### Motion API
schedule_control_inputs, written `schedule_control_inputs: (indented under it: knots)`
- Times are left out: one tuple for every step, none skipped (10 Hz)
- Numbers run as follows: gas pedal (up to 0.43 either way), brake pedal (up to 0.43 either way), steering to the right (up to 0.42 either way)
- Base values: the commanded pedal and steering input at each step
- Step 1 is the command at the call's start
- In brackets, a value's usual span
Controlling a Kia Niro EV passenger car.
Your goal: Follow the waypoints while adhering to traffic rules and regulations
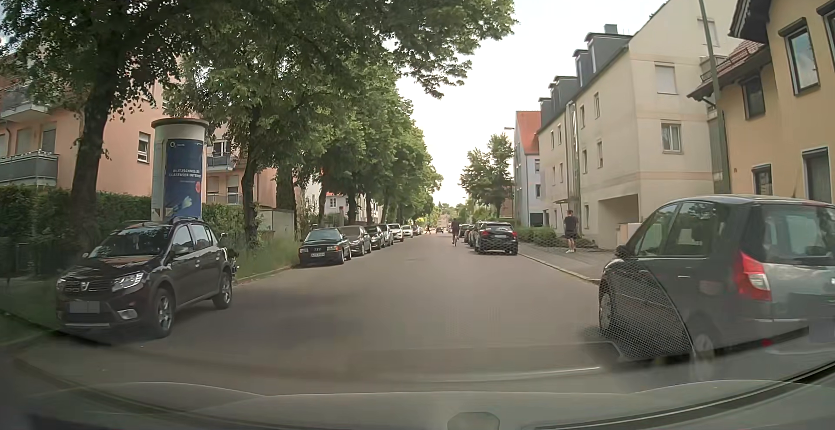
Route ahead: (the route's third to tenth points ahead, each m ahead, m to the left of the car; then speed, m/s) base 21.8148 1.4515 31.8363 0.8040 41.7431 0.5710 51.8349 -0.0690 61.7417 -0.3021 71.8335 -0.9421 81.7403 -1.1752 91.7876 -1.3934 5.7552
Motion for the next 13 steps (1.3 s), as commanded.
schedule_control_inputs:
  knots:
    - [0.098, 0.000, 0.008]
    - [0.110, 0.000, 0.007]
    - [0.130, 0.000, 0.007]
    - [0.138, 0.000, 0.005]
    - [0.138, 0.000, 0.003]
    - [0.138, 0.000, -0.001]
    - [0.138, 0.000, -0.004]
    - [0.138, 0.000, -0.004]
    - [0.138, 0.000, -0.004]
    - [0.138, 0.000, -0.004]
    - [0.138, 0.000, -0.005]
    - [0.138, 0.000, -0.006]
    - [0.130, 0.000, -0.006]
